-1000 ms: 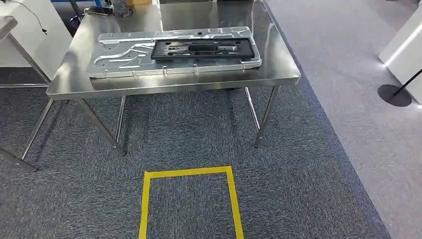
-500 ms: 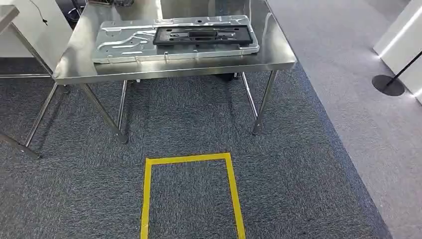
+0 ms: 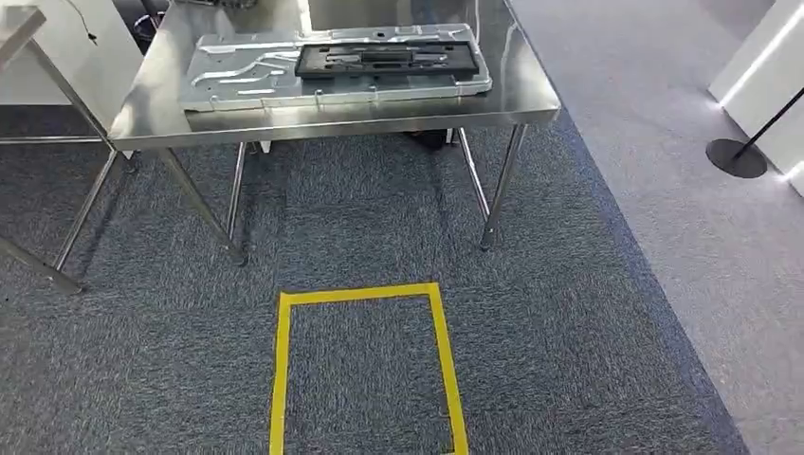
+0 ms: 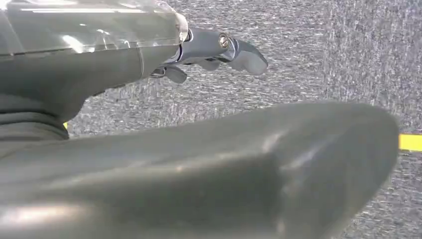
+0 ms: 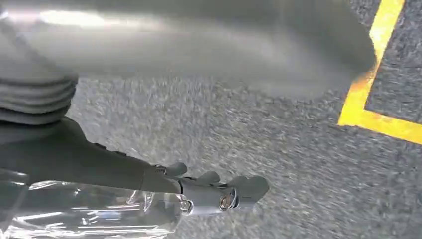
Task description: Take the parts from the cabinet and place them on the table.
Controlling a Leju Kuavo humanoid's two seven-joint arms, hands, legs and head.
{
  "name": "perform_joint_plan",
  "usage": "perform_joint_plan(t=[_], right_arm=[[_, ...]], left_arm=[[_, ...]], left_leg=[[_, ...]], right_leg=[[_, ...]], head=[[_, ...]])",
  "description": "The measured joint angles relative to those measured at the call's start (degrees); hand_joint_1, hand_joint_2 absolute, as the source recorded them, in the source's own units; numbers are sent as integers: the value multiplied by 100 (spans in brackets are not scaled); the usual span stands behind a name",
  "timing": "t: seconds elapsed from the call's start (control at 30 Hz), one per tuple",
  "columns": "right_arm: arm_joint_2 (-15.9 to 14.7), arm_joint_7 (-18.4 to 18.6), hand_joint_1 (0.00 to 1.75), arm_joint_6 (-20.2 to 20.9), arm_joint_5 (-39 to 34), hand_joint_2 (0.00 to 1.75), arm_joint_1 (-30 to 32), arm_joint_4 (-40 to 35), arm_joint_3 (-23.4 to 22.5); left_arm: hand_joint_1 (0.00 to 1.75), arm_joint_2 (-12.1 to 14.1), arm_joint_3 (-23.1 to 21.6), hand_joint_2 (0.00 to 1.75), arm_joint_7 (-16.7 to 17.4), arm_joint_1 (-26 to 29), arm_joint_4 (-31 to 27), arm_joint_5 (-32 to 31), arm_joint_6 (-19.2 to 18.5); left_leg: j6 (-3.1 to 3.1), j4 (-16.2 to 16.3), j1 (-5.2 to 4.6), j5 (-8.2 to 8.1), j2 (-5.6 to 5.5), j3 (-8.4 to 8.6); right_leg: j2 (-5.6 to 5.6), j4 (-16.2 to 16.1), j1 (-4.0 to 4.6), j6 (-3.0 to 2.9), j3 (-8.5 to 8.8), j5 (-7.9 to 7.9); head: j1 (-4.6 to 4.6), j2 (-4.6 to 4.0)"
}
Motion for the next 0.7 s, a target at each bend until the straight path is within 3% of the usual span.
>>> perform_joint_plan(t=[0.07,0.1,0.13,0.2,0.23,0.27,0.33,0.37,0.4,0.43,0.47,0.5,0.7], right_arm=[[2,61,0,9,-13,175,0,0,-72],[2,94,0,-2,-15,175,1,0,-98],[4,114,0,-9,-13,175,2,0,-113],[17,210,0,-53,-13,175,2,2,-159],[17,229,0,-81,-13,175,5,2,-181],[17,234,0,-92,-9,0,13,2,-203],[17,216,0,-90,0,0,15,0,-229],[17,199,0,-83,-2,175,7,0,-234],[17,186,0,-70,-2,175,-4,0,-242],[24,181,0,-66,0,175,-19,2,-245],[26,190,0,-72,17,175,-19,0,-247],[24,203,0,-72,35,175,-15,0,-247],[-11,345,0,-31,-343,175,73,-41,-20]], left_arm=[[0,2,0,0,4,1,0,-13,-18],[0,2,-2,0,7,-12,0,-28,-30],[0,2,-2,0,7,-28,0,-35,-39],[0,2,-13,0,11,-44,0,-79,-55],[0,4,-15,175,18,-46,0,-79,-59],[0,7,-13,175,39,-45,0,-76,-61],[0,4,-13,175,70,-45,0,-70,-61],[0,4,-13,175,81,-49,0,-65,-61],[0,4,-13,175,83,-55,0,-61,-61],[0,11,-13,175,92,-63,0,-50,-59],[0,11,-13,175,109,-66,0,-13,-48],[0,11,-9,175,131,-68,0,5,-39],[0,22,-496,175,345,35,-11,467,-11]], left_leg=[[100,-55,27,51,4,-28],[144,-73,34,78,12,-26],[183,-79,34,91,16,-46],[243,-78,8,112,31,-82],[254,-76,-2,117,33,-96],[258,-69,-2,121,34,-101],[256,-34,4,120,32,-111],[244,3,13,112,31,-120],[223,53,12,98,28,-141],[163,138,-43,53,15,-192],[160,147,-47,55,14,-201],[148,140,-57,66,13,-201],[67,93,-4,126,11,-213]], right_leg=[[6,3,7,64,-19,-3],[17,130,-24,87,-73,-139],[19,444,-21,104,-212,-347],[25,1362,-47,136,-639,-781],[26,1704,-63,169,-792,-883],[26,1785,-81,192,-821,-846],[23,1179,-136,255,-500,-433],[21,641,-173,289,-215,-183],[21,194,-211,320,26,-39],[47,40,-178,321,57,-155],[63,68,-177,188,26,-111],[59,74,-165,218,17,-90],[60,78,-104,144,-14,-65]], head=[[0,0],[2,0],[2,0],[2,0],[2,0],[2,-2],[2,-2],[2,0],[2,0],[2,-2],[0,0],[-2,0],[0,-2]])
